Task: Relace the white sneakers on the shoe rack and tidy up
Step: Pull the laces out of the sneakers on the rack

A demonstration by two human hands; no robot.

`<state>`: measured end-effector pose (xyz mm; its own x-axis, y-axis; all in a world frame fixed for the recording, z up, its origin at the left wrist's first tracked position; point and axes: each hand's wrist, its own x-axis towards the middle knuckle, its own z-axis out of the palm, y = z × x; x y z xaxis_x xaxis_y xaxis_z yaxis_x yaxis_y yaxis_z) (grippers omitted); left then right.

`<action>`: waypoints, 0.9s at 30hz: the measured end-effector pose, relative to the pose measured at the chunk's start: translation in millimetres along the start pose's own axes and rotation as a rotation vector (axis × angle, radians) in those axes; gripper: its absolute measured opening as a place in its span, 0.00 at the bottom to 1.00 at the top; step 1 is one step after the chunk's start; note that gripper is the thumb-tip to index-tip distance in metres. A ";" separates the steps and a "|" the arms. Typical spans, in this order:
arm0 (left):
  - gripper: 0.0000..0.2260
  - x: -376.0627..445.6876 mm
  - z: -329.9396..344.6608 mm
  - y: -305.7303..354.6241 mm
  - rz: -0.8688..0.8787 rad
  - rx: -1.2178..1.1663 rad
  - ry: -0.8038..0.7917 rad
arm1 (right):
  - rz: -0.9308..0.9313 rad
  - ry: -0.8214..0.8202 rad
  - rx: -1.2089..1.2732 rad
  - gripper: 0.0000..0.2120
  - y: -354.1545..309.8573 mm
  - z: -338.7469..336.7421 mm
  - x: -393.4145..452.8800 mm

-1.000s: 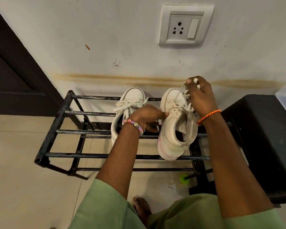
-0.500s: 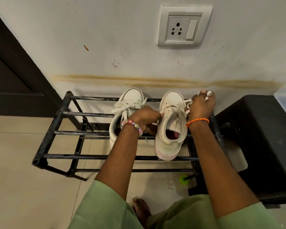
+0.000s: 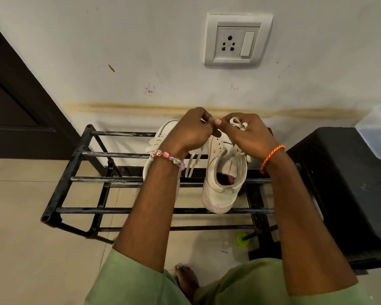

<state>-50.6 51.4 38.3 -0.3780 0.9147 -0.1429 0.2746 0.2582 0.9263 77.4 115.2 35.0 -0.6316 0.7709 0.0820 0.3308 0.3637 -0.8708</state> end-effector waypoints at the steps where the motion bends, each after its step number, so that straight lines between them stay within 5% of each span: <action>1: 0.05 -1.2 -3.2 1.6 0.028 -0.046 -0.001 | -0.030 0.011 0.030 0.10 -2.2 -2.1 0.6; 5: 0.04 -6.9 -11.7 2.6 0.117 -0.130 -0.001 | -0.036 0.064 0.159 0.14 -4.9 -4.9 -1.3; 10: 0.09 -13.1 -19.8 -6.8 0.091 -0.090 -0.097 | 0.198 0.286 1.295 0.22 -19.9 -21.1 -4.7; 12: 0.11 -15.8 -23.0 -16.2 0.060 0.000 -0.099 | 0.229 0.381 1.447 0.24 -15.2 -31.1 -8.1; 16: 0.08 -30.0 -27.7 -1.9 0.049 -0.161 0.014 | 0.224 0.441 1.155 0.13 -5.3 -35.6 -22.4; 18: 0.07 -38.5 -27.6 21.3 0.079 -0.261 -0.017 | 0.177 0.221 0.814 0.07 -13.2 -31.8 -32.1; 21: 0.07 -50.9 -21.4 58.4 0.130 -0.288 -0.083 | 0.146 -0.161 0.352 0.13 -32.4 -20.6 -46.3; 23: 0.05 -61.5 -18.2 79.9 0.177 -0.331 -0.078 | 0.107 -0.111 0.193 0.07 -56.3 -16.9 -55.4; 25: 0.04 -69.8 -19.9 92.2 0.222 -0.371 -0.050 | 0.094 -0.015 0.216 0.17 -72.5 -19.0 -61.6; 27: 0.15 -72.8 -23.2 92.0 0.216 -0.355 -0.090 | 0.110 0.063 0.398 0.19 -88.2 -27.4 -64.9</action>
<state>-18.4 1.3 142.1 -0.2623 0.9636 0.0523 0.0111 -0.0512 0.9986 108.5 47.5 119.8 -0.5591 0.8291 -0.0035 0.0892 0.0560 -0.9944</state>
